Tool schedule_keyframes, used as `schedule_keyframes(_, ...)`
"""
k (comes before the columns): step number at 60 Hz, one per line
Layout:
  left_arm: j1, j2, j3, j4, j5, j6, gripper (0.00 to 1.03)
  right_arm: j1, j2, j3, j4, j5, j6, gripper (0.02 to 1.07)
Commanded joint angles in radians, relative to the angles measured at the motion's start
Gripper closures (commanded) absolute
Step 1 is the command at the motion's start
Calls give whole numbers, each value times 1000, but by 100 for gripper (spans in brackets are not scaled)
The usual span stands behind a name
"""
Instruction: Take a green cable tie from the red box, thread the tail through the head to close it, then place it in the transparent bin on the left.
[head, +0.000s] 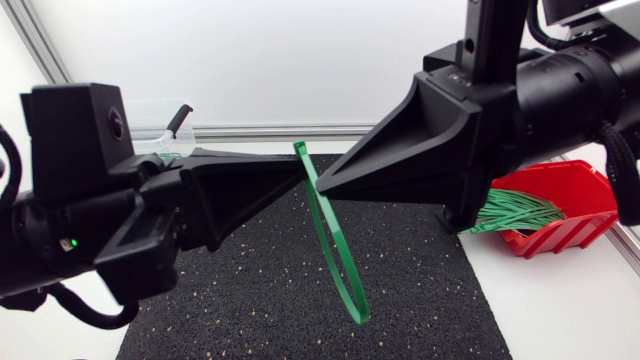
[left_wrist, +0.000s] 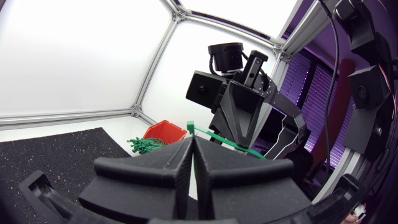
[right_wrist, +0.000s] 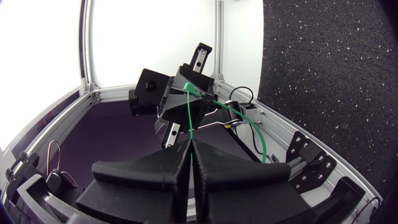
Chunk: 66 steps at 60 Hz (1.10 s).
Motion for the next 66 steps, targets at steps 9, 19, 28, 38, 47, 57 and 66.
schedule_keyframes(9,-90,-37,-23,3,-79,86,100,-14,43,16,3,7,34,101)
schedule_keyframes(19,-132,-23,-42,24,-142,145,100,-11,50,50,-14,3,35,101)
schedule_keyframes(28,-132,-14,-49,43,-167,158,100,-12,43,59,-19,3,35,101)
schedule_keyframes(38,-145,-12,-52,55,-199,175,100,-20,48,60,-26,4,37,101)
schedule_keyframes(47,-152,-26,-48,57,-223,176,100,-37,73,50,-29,9,35,101)
schedule_keyframes(57,-202,-38,-57,57,-283,224,100,-35,79,47,-29,16,37,101)
schedule_keyframes(66,-222,-38,-63,57,-295,228,100,-35,71,71,-36,21,38,101)
